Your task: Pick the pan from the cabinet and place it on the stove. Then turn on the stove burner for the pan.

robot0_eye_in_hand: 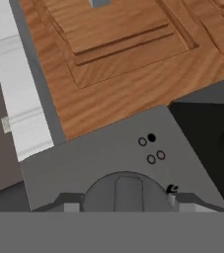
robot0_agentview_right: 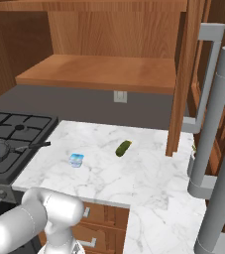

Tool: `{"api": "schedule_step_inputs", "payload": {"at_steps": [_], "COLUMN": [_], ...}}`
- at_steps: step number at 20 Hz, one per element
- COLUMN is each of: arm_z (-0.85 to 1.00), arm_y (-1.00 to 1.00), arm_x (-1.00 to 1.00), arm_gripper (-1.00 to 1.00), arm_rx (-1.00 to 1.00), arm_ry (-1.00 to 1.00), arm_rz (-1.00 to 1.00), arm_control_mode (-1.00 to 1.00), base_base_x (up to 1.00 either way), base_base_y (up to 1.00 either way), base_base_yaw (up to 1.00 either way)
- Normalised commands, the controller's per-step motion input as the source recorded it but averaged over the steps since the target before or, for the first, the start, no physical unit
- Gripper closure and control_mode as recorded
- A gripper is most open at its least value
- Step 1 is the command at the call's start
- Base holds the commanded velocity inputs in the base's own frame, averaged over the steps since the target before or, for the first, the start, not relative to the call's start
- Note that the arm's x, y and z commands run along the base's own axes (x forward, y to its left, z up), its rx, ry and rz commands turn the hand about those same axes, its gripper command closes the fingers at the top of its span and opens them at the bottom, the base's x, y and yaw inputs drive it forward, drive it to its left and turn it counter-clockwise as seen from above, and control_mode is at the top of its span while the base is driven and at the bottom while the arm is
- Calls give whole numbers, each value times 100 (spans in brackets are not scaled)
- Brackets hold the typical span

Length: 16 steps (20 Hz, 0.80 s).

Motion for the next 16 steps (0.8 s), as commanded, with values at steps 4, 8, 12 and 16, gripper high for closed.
{"api": "schedule_step_inputs", "payload": {"at_steps": [4,8,12,16], "arm_z": [-12,-1,2,12], "arm_y": [0,0,0,0], "arm_x": [-4,-2,-29,-56], "arm_gripper": [-100,-100,-100,-100], "arm_rx": [-4,0,0,0], "arm_ry": [3,1,0,0], "arm_rz": [0,-2,-3,-1], "arm_control_mode": [-100,-100,-100,-100], "base_base_x": [0,0,0,0], "base_base_y": [0,0,0,0], "base_base_yaw": [0,0,0,0]}}
